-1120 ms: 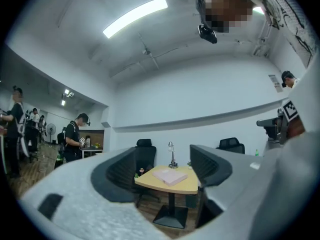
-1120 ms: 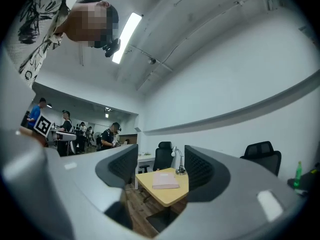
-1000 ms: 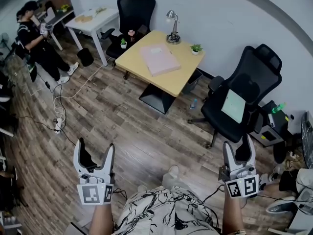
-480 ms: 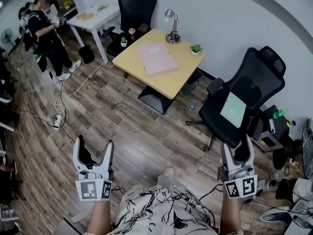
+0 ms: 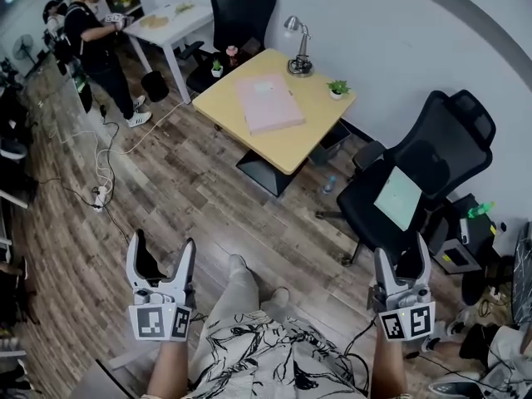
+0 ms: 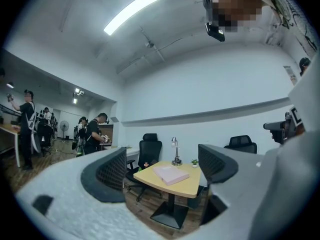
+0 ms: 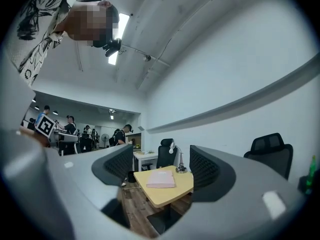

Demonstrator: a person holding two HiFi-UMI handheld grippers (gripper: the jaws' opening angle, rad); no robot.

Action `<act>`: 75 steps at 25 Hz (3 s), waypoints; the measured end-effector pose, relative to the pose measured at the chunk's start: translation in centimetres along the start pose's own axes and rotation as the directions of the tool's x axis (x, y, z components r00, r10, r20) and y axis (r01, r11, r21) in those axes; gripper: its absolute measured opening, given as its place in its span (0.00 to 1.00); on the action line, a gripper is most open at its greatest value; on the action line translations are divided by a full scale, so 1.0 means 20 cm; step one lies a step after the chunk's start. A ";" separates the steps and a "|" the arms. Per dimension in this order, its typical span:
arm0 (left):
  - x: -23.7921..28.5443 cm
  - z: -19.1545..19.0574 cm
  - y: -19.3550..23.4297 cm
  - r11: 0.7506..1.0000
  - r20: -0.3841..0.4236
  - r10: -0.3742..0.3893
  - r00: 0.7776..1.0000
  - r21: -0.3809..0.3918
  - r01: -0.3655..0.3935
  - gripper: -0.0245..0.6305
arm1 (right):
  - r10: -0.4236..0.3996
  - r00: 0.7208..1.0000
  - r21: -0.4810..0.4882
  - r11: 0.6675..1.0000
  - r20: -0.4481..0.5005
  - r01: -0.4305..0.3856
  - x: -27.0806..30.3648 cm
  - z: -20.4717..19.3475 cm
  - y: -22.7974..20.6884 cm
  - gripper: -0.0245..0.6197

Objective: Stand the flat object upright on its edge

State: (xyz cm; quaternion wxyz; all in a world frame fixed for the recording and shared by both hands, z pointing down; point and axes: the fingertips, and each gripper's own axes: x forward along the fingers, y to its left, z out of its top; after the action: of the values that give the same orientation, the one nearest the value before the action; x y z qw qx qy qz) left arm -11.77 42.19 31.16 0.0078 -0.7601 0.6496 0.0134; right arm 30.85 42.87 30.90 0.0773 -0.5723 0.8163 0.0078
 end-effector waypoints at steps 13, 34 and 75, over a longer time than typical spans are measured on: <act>0.50 -0.07 0.09 0.998 -0.002 -0.022 1.000 -0.060 0.022 0.70 | -0.024 1.000 -0.001 1.000 -0.017 0.024 0.41 -0.05 -0.15 0.58; 1.51 -0.12 0.60 0.987 -0.014 -0.110 0.994 -0.118 0.108 0.70 | -0.046 0.999 -0.037 0.998 -0.001 0.046 1.54 -0.08 -0.09 0.57; 2.92 -0.80 0.33 0.948 -0.327 -0.109 0.939 -0.318 -0.001 0.71 | 0.363 0.829 0.227 0.929 -0.425 -0.291 3.21 -1.13 -0.67 0.55</act>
State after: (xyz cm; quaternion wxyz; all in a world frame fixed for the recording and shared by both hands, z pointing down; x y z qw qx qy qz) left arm -9.01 -17.02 45.50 -0.2248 -0.7602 0.6094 -0.0153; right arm 19.33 -24.01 45.58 -0.0771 -0.4014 0.8953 -0.1769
